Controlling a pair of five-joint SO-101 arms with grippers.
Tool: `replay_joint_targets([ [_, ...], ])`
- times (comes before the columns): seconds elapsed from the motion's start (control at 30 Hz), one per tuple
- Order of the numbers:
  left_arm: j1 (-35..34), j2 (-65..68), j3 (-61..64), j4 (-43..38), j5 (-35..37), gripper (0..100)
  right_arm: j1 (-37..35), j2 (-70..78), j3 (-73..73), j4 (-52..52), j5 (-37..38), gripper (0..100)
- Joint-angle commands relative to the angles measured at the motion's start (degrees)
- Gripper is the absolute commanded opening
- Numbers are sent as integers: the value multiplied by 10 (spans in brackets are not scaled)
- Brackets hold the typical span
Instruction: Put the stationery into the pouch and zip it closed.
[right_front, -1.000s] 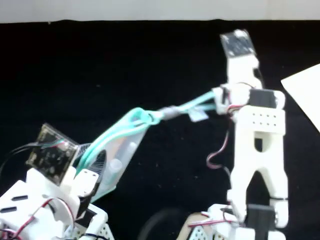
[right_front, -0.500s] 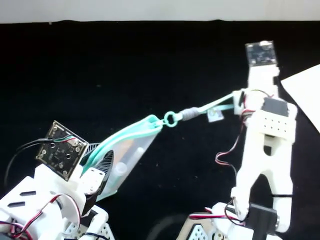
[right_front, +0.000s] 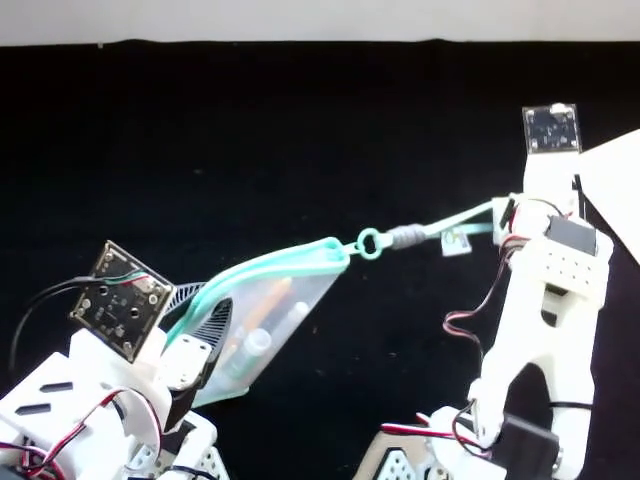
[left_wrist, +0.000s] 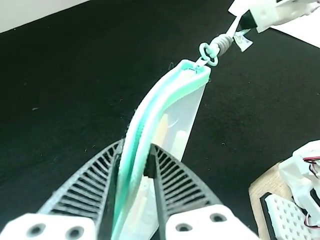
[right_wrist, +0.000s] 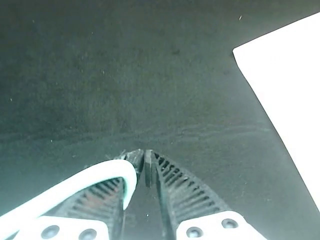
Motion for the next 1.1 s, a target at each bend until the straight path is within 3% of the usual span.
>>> replay_joint_targets([
  [0.0,-15,-10,-22,-1,4,6,-29,-37,-37,15,-81,36],
  [0.17,-15,-5,-18,-1,4,6,-160,-128,-82,99,-220,246],
  [0.43,-16,-4,21,-49,6,6,-310,-230,-122,198,-230,265],
  [0.67,-56,-3,181,-229,33,6,-371,-283,-198,313,-236,270],
  [0.87,-108,-3,323,-410,33,7,-433,-307,-284,374,-363,330],
  [1.07,-106,-3,441,-481,33,7,-431,-308,-249,378,-439,330],
])
